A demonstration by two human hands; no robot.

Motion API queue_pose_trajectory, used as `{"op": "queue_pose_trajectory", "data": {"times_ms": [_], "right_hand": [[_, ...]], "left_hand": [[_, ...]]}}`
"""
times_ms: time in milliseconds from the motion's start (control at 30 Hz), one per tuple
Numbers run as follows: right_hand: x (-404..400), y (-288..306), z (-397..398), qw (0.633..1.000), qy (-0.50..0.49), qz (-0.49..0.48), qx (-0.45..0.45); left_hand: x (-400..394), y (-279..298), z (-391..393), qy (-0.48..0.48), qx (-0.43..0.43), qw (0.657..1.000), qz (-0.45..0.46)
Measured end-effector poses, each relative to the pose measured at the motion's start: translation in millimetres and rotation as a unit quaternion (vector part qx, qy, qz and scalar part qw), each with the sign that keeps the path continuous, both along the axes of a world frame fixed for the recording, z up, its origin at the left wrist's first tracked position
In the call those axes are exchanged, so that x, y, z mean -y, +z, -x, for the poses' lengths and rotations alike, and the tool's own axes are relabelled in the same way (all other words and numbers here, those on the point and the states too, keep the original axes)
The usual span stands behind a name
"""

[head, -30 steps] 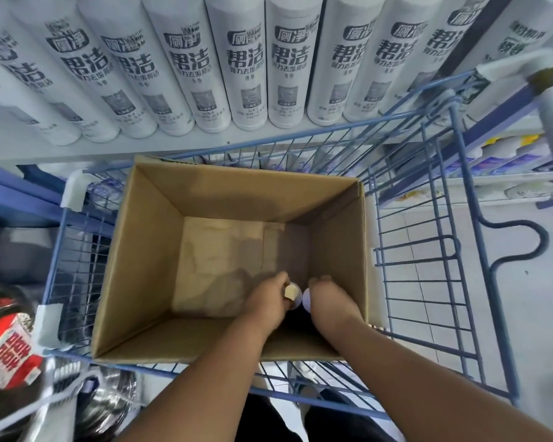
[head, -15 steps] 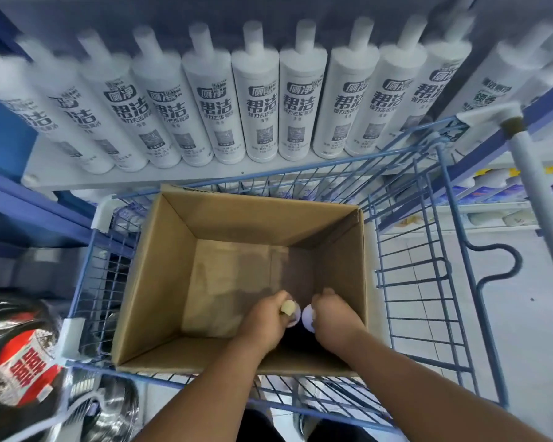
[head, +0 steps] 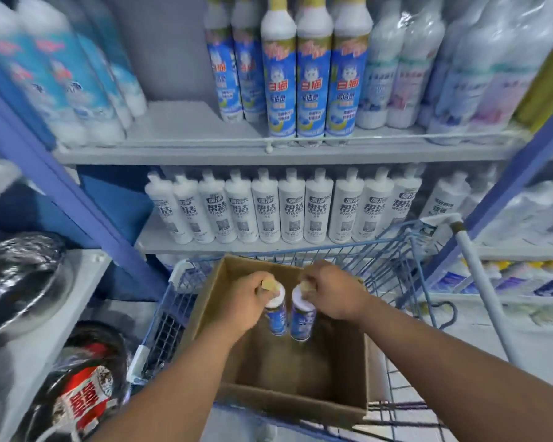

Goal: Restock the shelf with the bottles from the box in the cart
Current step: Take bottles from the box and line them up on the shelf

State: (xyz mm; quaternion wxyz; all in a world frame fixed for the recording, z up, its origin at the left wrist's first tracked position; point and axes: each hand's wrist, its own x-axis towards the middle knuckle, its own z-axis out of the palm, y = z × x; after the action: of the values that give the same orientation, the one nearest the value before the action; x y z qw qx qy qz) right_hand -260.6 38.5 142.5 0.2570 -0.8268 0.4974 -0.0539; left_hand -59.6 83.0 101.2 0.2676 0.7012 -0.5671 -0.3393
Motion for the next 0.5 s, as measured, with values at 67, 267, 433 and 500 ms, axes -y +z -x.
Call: {"op": "queue_pose_trajectory", "data": {"times_ms": [67, 267, 433, 500], "right_hand": [[8.6, 33.7, -7.9, 0.999, -0.001, 0.027, 0.034], [33.0, 140.3, -38.0, 0.985, 0.013, 0.123, 0.120], [53.7, 216.5, -65.9, 0.967, -0.008, 0.167, 0.192], [64.9, 241.5, -77.1, 0.958, -0.018, 0.183, 0.221]], "left_hand": [[4.7, 36.7, -8.9, 0.016, -0.015, 0.999, 0.044], [32.0, 147.4, -30.2, 0.083, -0.080, 0.976, 0.183], [63.8, 239.6, -46.9, 0.074, -0.176, 0.943, 0.272], [79.5, 267.5, -57.1, 0.065, -0.184, 0.936, 0.295]]}}
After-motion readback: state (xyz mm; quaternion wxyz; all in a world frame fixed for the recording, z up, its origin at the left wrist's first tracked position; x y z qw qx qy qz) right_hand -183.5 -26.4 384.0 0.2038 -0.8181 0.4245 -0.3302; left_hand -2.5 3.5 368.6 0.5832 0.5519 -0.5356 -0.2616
